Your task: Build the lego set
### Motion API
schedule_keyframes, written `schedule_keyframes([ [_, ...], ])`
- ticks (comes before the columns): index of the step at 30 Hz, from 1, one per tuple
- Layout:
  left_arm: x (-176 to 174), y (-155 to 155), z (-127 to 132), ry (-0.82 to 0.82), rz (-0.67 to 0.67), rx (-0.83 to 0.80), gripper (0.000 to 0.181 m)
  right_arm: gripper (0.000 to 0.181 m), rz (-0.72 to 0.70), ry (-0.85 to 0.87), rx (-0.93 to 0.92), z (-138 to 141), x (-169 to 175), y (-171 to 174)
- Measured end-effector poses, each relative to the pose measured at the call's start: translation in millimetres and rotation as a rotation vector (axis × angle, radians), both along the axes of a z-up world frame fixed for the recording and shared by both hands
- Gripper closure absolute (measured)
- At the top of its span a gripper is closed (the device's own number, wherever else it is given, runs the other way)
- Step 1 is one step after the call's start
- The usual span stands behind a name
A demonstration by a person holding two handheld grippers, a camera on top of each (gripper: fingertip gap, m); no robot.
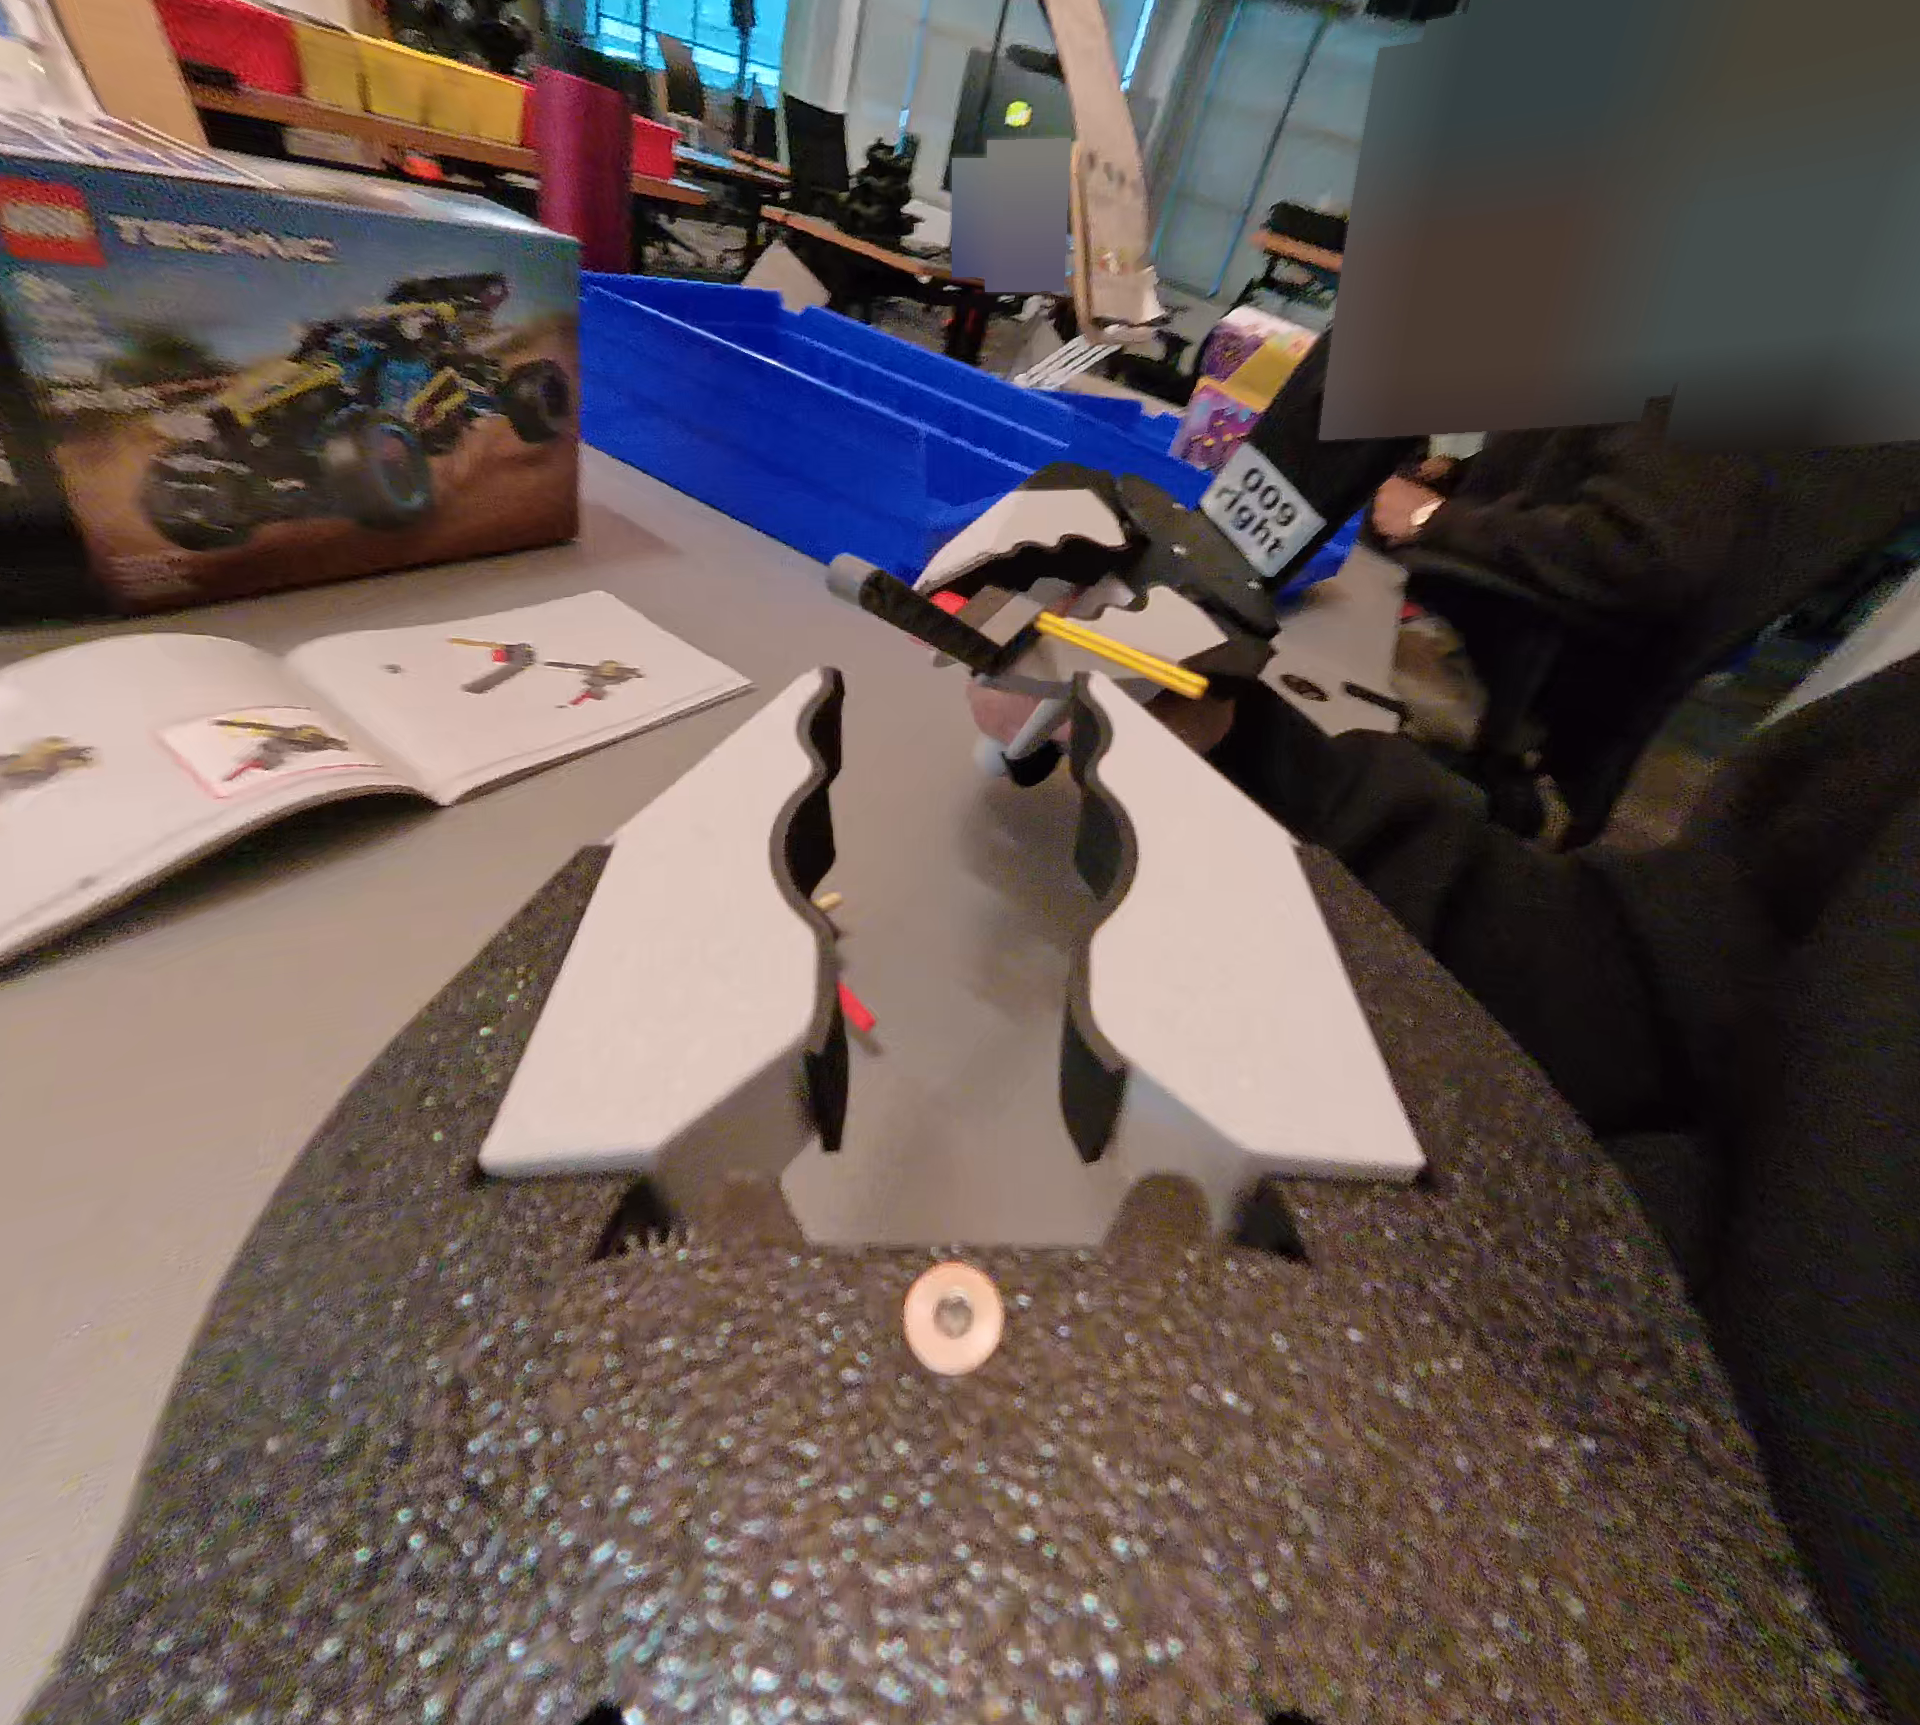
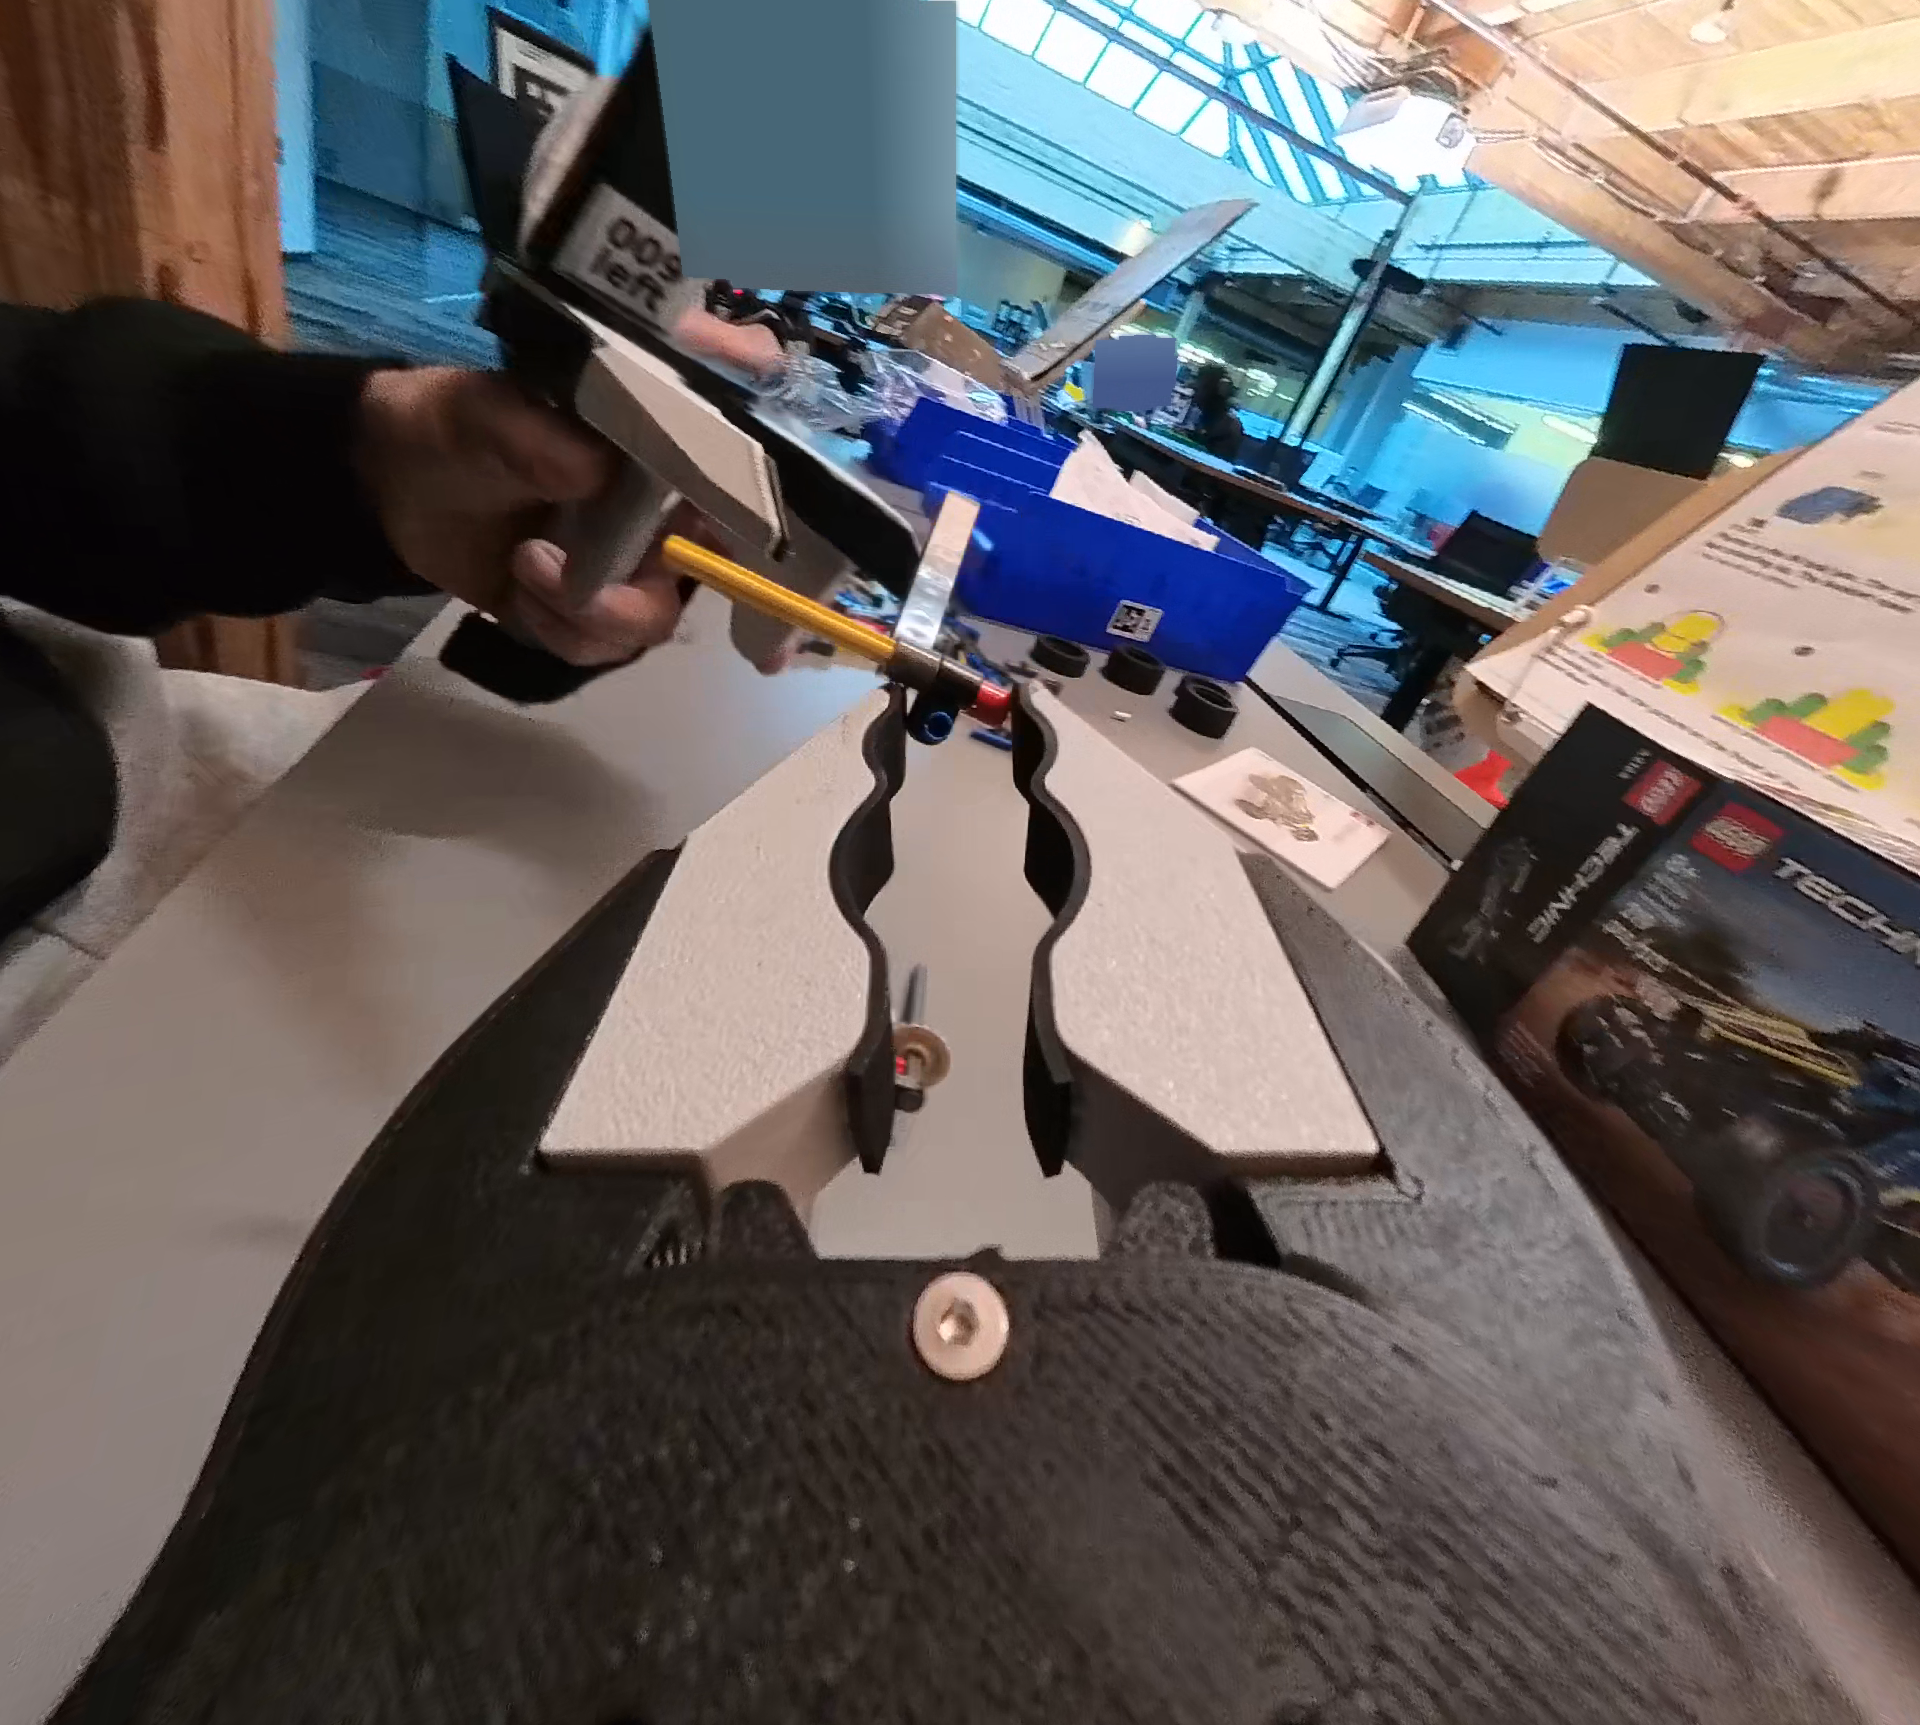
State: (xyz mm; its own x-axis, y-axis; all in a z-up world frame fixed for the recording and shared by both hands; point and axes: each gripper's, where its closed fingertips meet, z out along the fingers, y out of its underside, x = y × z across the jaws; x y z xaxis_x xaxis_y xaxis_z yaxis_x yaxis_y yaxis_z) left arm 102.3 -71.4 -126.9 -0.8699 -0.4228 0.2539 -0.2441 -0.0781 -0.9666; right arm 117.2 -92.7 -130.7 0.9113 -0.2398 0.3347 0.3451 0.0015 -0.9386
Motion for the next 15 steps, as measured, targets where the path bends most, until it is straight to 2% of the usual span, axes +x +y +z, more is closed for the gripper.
schedule_keyframes([
  [3, -5, -7, -2, 0.049, -0.063, -0.046, 0.139, 0.163, 0.041, 0.011, -0.005, -1, -6, 3],
  [6, -5, -10, -4, 0.053, -0.065, -0.043, 0.141, 0.163, 0.082, 0.03, -0.019, -4, -11, 6],
  [15, -4, -16, -8, -0.097, -0.021, 0.041, 0.172, 0.168, 0.08, 0.054, -0.055, -12, -9, 9],
])
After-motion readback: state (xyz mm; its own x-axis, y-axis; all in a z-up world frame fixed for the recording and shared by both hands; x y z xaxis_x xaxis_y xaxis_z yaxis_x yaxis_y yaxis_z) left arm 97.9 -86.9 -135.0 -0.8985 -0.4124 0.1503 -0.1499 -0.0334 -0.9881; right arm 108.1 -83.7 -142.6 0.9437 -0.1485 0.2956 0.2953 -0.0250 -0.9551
